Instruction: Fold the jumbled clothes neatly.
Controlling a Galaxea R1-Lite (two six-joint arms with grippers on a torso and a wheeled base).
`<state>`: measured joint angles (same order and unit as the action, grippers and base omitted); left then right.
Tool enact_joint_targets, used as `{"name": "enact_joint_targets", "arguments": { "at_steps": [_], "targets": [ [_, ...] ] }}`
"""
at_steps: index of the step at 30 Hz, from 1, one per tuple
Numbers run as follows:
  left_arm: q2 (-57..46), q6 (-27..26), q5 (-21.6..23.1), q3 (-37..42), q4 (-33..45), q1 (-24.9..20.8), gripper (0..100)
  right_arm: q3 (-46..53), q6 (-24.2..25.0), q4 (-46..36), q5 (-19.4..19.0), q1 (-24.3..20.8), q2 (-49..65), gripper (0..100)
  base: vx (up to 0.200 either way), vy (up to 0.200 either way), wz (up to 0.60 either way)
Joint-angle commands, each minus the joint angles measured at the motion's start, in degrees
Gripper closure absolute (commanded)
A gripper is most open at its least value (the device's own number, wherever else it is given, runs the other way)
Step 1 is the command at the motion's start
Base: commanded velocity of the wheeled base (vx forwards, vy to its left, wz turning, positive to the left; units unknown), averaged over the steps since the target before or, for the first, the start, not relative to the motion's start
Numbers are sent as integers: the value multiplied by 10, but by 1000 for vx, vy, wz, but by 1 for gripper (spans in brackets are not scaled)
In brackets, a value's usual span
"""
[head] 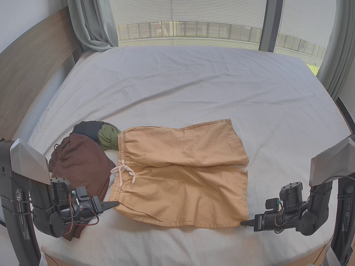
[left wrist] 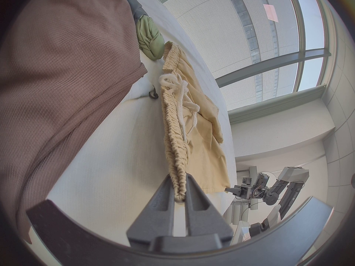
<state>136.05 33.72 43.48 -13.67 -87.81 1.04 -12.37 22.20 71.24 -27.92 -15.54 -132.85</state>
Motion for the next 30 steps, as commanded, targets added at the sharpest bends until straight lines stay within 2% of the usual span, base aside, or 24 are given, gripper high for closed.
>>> {"name": "enact_joint_targets", "arguments": {
  "at_steps": [1, 7, 15, 23, 24, 27, 30],
  "targets": [
    [1, 0, -1, 7, 1, 2, 100, 2, -11, -12, 0, 6, 0, 100, 0, 0, 0],
    [1, -1, -1, 16, -1, 8, 100, 3, -33, -37, 0, 20, 1, 100, 0, 0, 0],
    [6, -79, -5, 63, -3, 17, 100, 9, -51, -41, 0, 39, 14, 100, 0, 0, 0],
    [17, -107, -6, 78, -3, 20, 100, 12, -51, -41, 0, 39, 16, 100, 0, 0, 0],
    [26, -124, -8, 75, -3, 19, 100, 12, -51, -41, 0, 38, 15, 100, 0, 0, 0],
    [40, -154, -26, 69, -4, 19, 100, 13, -51, -41, 0, 38, 15, 100, 0, 0, 0],
    [42, -157, -31, 65, -4, 18, 100, 14, -51, -41, 0, 36, 15, 100, 0, 0, 0]
  ]
}}
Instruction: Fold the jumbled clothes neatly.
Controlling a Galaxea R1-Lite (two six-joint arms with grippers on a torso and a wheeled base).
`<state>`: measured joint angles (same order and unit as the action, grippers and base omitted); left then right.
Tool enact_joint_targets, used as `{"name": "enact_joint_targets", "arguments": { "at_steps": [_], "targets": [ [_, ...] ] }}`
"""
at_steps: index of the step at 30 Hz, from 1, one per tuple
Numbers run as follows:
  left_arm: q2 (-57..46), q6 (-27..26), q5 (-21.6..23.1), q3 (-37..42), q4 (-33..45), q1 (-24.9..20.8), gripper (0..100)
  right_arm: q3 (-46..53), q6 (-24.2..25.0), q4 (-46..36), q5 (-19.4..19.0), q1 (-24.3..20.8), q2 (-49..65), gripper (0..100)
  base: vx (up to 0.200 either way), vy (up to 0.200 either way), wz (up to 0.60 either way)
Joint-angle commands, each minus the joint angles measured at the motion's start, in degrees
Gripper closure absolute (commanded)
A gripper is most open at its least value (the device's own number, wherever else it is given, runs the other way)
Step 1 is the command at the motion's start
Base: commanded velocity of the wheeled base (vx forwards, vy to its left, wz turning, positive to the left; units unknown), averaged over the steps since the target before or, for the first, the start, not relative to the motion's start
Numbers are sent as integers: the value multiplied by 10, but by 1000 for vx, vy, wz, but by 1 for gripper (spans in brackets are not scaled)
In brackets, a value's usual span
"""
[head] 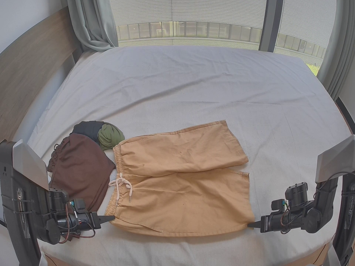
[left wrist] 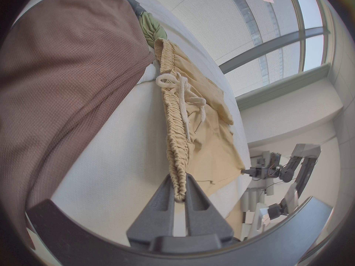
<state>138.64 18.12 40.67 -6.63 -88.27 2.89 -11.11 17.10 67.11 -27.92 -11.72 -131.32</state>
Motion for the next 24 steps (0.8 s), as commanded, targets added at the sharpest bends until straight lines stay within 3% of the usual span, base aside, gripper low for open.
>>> {"name": "enact_joint_targets", "arguments": {
  "at_steps": [1, 7, 8, 12, 15, 19, 24],
  "targets": [
    [15, 0, -3, -6, 0, -1, 100, 2, -1, 0, 0, -2, -2, 100, 0, 0, 0],
    [15, 3, -3, -6, -1, 0, 100, 5, -1, 0, 0, -3, 0, 100, 0, 0, 0],
    [16, 3, -2, -8, -1, -1, 0, 6, -1, 0, 0, -3, 1, 0, 0, 0, 0],
    [7, 10, 2, -33, -1, 1, 0, 1, -1, 16, 0, 2, 4, 0, 0, 0, 0],
    [-36, 51, 9, -37, -1, 4, 0, -1, -2, 22, 0, 19, 35, 0, 0, 0, 0],
    [-80, 108, 57, -44, -1, 11, 0, -18, -3, 21, 0, 37, 70, 0, 0, 0, 0],
    [-80, 109, 63, -51, -1, 17, 0, -44, -2, 16, 0, 50, 90, 0, 0, 0, 0]
  ]
}}
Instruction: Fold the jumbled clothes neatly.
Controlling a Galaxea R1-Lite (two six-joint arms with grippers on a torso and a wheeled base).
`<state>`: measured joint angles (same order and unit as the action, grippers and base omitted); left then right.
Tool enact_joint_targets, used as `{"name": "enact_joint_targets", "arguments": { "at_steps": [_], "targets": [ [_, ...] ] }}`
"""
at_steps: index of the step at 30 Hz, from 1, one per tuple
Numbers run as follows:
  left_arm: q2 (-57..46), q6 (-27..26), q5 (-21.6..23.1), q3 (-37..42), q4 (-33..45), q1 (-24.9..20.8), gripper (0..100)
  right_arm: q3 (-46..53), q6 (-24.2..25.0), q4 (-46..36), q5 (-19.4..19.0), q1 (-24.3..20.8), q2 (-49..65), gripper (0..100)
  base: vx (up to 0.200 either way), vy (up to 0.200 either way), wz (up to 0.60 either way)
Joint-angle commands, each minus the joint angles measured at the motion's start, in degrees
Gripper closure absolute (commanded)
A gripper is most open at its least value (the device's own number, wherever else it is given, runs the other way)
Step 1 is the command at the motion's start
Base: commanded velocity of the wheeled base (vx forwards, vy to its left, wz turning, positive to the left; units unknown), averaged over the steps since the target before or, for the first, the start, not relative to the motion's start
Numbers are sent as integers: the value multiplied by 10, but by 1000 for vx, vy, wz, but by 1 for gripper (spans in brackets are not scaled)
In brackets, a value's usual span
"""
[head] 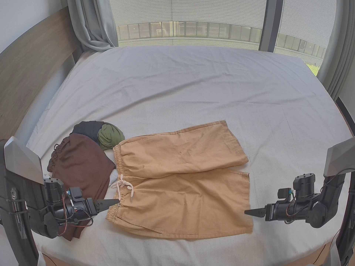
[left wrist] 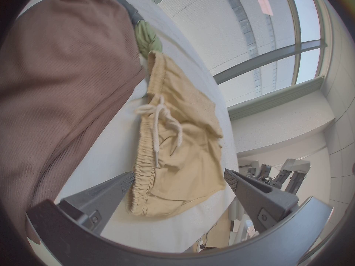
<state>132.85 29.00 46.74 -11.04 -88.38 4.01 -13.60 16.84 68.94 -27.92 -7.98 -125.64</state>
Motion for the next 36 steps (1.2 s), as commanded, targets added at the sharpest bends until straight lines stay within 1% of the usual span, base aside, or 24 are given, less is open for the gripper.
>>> {"name": "enact_joint_targets", "arguments": {
  "at_steps": [1, 11, 14, 16, 18, 23, 31, 36],
  "targets": [
    [-22, 0, 1, -9, 0, 6, 0, -19, 0, -1, 0, 13, 32, 0, 0, 0, 0],
    [-10, -2, -6, -8, 3, 8, 0, -15, 0, 2, 0, 5, 27, 0, 0, 0, 0],
    [23, -26, -19, -6, 4, 8, 0, -13, 0, 3, 0, 0, 26, 0, 0, 0, 0],
    [49, -59, -52, -6, 3, 8, 0, -13, 0, 3, 0, -2, 24, 0, 0, 0, 0],
    [67, -82, -69, -3, 1, 9, 0, -13, 0, 3, 0, -3, 23, 0, 0, 0, 0],
    [72, -93, -68, 18, 1, 5, 0, -13, 0, 4, 0, -4, 20, 0, 0, 0, 0],
    [72, -93, -67, 19, 1, -10, 0, -13, 0, 4, 1, -4, 20, 0, 0, 0, 0],
    [72, -92, -67, 19, 1, -11, 0, -13, 1, 4, 1, -4, 20, 0, 0, 0, 0]
  ]
}}
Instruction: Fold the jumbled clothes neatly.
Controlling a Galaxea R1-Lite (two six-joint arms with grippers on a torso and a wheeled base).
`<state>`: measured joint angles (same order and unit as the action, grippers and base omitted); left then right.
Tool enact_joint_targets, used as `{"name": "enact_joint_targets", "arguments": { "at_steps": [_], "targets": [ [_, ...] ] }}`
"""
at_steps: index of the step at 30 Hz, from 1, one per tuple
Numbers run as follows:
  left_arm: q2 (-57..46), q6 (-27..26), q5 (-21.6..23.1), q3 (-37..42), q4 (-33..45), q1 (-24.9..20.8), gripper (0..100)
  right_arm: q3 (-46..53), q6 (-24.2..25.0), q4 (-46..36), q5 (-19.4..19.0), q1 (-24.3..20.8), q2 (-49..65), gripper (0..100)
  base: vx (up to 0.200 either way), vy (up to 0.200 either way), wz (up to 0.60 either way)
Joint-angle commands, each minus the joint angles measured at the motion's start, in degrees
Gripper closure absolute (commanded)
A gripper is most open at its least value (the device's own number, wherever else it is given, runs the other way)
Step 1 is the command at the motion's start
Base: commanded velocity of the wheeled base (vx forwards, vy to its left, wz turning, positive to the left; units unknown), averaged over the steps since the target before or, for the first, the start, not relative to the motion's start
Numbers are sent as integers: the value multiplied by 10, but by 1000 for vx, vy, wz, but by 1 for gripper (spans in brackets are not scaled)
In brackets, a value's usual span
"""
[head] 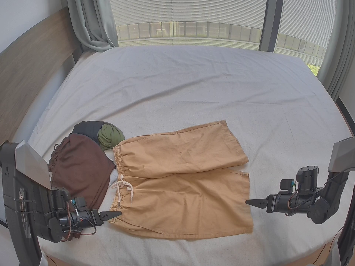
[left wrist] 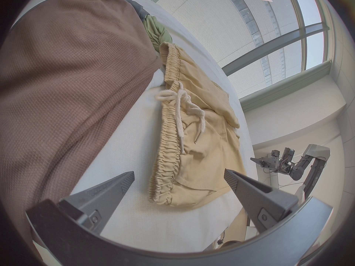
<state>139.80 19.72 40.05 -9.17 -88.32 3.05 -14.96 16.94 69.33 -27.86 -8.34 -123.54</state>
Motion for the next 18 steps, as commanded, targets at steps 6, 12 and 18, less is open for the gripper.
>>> {"name": "enact_joint_targets", "arguments": {
  "at_steps": [6, 12, 18],
  "targets": [
    [2, 2, 0, 0, 0, -6, 100, 6, -1, -5, -1, 0, 0, 0, 0, 0, 0],
    [3, 2, 0, 0, 0, -6, 100, 16, 0, -7, -1, -15, -11, 0, 0, 0, 0],
    [3, 2, 1, -1, 0, -5, 100, 29, -1, -8, -1, -34, -43, 0, 0, 0, 0]
  ]
}}
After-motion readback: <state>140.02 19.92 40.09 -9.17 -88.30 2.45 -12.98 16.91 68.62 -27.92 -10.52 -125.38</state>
